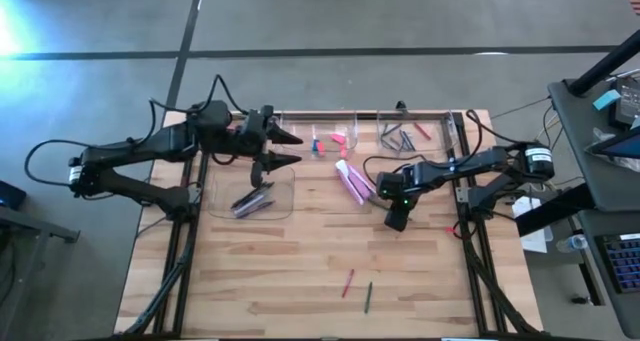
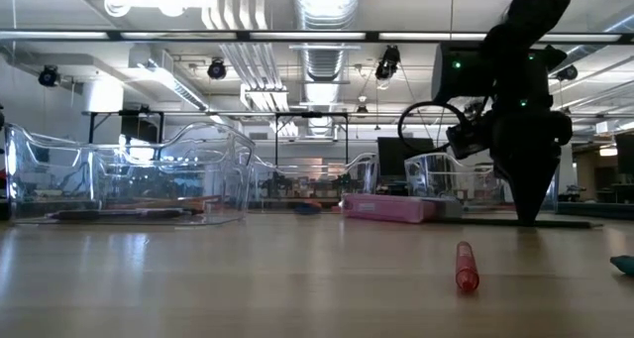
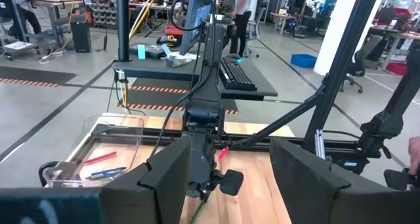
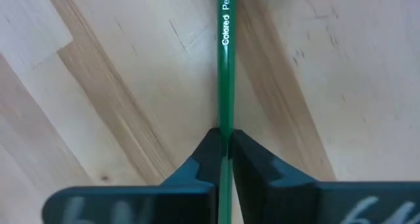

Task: Sort crayons/erasers/pens/pencils in bins
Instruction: Put the green pencil into the top left transparent bin

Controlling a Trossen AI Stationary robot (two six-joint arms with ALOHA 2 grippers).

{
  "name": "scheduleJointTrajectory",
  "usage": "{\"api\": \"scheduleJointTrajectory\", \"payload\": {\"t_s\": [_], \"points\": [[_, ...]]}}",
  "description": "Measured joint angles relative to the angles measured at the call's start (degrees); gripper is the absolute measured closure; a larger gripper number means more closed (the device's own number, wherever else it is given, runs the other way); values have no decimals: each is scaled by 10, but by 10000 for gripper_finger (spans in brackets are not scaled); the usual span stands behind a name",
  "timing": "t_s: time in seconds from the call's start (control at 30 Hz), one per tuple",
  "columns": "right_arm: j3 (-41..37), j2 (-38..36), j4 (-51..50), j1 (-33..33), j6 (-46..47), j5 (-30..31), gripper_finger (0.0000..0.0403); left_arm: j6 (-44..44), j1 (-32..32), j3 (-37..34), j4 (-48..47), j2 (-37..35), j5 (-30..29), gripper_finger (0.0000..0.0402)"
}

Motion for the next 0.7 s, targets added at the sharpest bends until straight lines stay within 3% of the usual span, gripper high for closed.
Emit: {"api": "scheduleJointTrajectory", "payload": {"t_s": [0.5,0.7], "points": [[27,-233,-17,39,104,-38,393,0,0,-16,1,0,0,208],[52,-276,85,48,161,-13,394,0,0,-21,5,10,0,208]]}}
